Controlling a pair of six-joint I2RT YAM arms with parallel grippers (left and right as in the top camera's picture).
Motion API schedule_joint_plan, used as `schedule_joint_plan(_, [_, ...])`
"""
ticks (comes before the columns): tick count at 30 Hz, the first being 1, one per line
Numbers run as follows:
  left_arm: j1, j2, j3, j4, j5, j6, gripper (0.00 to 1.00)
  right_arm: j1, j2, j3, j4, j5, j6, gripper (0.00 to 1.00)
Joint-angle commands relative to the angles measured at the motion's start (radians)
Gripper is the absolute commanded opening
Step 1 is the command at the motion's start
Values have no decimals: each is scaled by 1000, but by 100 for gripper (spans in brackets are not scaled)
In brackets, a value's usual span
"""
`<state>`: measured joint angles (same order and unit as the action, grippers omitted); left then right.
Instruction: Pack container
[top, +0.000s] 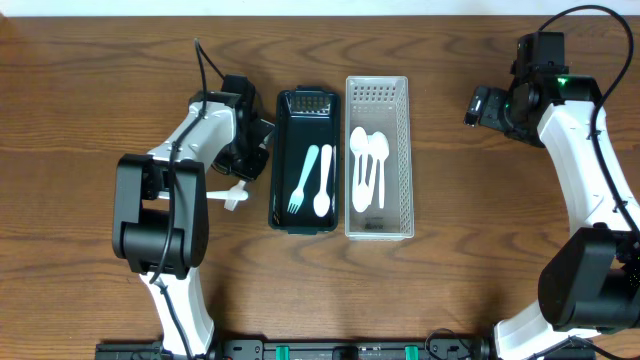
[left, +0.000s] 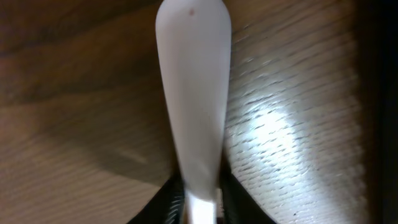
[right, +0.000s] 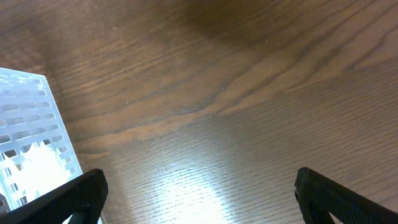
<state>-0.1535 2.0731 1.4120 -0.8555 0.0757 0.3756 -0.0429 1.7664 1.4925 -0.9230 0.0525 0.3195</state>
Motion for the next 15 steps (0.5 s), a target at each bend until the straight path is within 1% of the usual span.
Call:
schedule_joint_plan(1, [-5,26,-26,6,10,16,11,-5,-10,16,-1,0,-2,99])
schedule_joint_plan(3, [-5,25,-26,5,8,16,6,-5,-10,16,-1,0,-2,99])
schedule_joint_plan(8, [-4,4,-12,-10,-69,8,6,-5,-10,16,-1,-1,-2,99])
schedule_joint_plan(15, [-4,-105,27,-60,-73,8,6,-5,-10,16,-1,-1,-2,99])
